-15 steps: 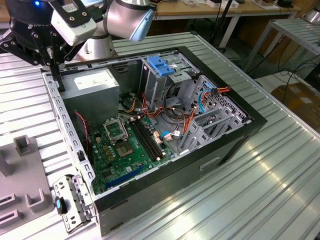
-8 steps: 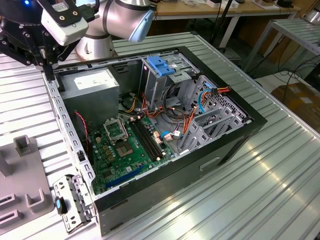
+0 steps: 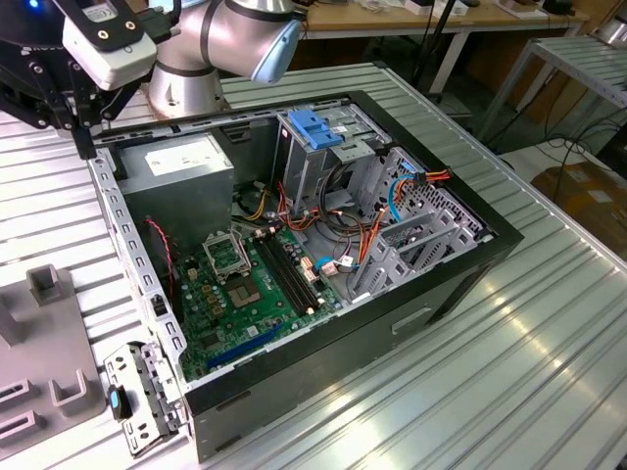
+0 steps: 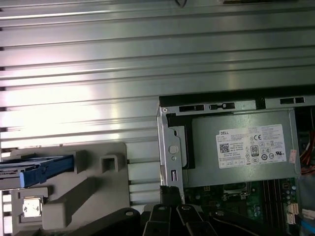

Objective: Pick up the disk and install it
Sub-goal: 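Reach for the disk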

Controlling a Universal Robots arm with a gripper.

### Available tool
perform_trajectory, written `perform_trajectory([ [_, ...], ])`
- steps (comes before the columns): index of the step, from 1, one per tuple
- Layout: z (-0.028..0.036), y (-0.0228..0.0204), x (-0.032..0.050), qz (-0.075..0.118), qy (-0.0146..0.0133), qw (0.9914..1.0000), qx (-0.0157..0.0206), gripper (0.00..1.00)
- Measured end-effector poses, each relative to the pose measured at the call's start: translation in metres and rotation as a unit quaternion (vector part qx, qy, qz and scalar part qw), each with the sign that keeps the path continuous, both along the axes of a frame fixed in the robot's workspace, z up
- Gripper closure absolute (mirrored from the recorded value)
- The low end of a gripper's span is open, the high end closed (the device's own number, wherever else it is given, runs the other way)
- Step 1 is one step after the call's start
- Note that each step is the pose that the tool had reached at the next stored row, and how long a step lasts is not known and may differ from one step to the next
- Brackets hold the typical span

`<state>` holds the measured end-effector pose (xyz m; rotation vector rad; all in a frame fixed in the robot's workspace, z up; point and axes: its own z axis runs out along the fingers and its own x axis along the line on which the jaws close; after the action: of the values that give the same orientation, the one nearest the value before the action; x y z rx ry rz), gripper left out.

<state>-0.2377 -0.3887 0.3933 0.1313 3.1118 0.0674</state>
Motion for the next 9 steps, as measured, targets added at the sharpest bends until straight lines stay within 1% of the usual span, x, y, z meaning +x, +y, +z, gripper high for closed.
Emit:
perform_trajectory([
  [9, 0.0, 0.0017, -0.0062, -0.001, 0.0, 1.0, 0.0, 0.89],
])
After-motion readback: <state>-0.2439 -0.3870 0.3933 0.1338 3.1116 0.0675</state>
